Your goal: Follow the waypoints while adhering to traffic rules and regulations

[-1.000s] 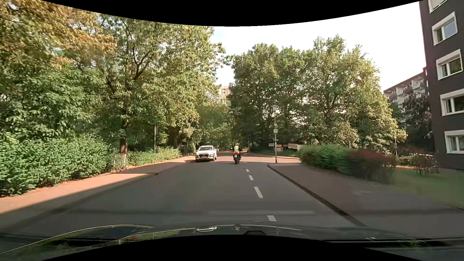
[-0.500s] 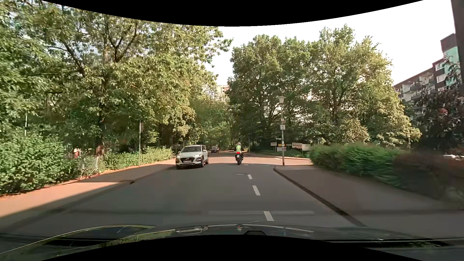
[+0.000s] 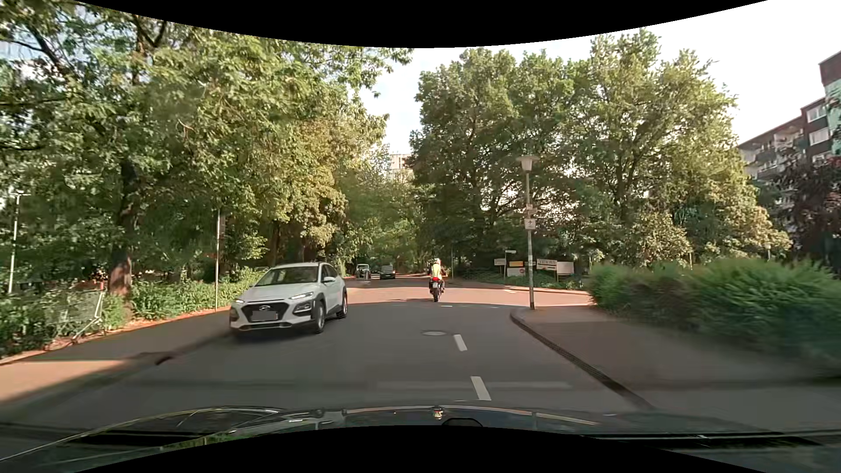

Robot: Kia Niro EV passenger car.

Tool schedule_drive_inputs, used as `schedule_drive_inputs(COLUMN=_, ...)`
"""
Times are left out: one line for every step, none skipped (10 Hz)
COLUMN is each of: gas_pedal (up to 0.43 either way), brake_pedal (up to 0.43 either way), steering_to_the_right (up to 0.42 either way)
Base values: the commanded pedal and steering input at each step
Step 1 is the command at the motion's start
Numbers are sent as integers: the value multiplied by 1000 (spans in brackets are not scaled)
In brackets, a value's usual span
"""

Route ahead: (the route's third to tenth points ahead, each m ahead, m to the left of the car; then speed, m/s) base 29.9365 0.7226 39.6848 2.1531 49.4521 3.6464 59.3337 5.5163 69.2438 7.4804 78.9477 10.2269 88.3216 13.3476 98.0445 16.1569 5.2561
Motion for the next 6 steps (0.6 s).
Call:
schedule_drive_inputs(gas_pedal=87, brake_pedal=0, steering_to_the_right=10)
schedule_drive_inputs(gas_pedal=87, brake_pedal=0, steering_to_the_right=11)
schedule_drive_inputs(gas_pedal=79, brake_pedal=0, steering_to_the_right=10)
schedule_drive_inputs(gas_pedal=67, brake_pedal=0, steering_to_the_right=11)
schedule_drive_inputs(gas_pedal=67, brake_pedal=0, steering_to_the_right=11)
schedule_drive_inputs(gas_pedal=67, brake_pedal=0, steering_to_the_right=11)
